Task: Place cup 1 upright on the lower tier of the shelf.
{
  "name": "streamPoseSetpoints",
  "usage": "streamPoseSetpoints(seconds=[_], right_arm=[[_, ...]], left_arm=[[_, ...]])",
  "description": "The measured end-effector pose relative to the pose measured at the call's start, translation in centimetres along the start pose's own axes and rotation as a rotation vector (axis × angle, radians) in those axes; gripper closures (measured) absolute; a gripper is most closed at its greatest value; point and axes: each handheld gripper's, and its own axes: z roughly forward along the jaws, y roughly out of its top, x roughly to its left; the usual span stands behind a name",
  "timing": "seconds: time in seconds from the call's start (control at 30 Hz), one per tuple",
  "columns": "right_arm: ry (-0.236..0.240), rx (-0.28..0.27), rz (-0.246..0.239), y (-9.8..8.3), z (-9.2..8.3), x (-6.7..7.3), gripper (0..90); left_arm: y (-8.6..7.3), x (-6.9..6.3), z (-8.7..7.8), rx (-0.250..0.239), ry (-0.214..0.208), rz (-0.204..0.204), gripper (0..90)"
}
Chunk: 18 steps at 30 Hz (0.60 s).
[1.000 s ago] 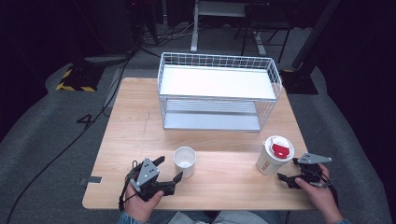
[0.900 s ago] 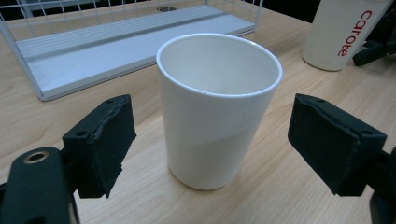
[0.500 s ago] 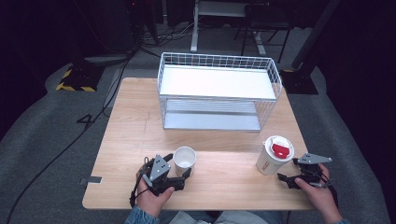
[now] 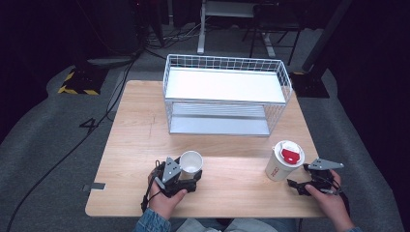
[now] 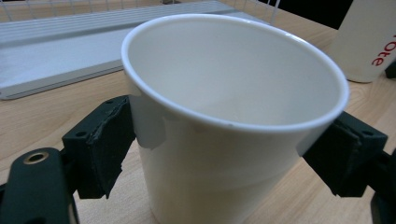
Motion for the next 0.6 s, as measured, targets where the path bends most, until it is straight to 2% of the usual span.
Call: streamPoseSetpoints(seconds=[0.13, 0.27, 0.37, 0.6], right_arm=[[0.0, 0.0, 0.0, 0.0, 0.0, 0.0, 0.3], [0.0, 0.0, 0.0, 0.0, 0.0, 0.0, 0.4], [0.0, 0.0, 0.0, 0.0, 0.0, 0.0, 0.4], [0.0, 0.0, -0.001, 0.0, 0.0, 0.0, 0.3]], left_arm=[[-0.29, -0.3, 0.85, 0.028, 0.029, 0.014, 15.8], [-0.37, -0.54, 1.27, 0.037, 0.037, 0.017, 17.4], [-0.36, -0.6, 1.3, 0.037, 0.044, 0.026, 19.1], [-0.39, -0.54, 1.22, 0.035, 0.049, 0.015, 21.3]])
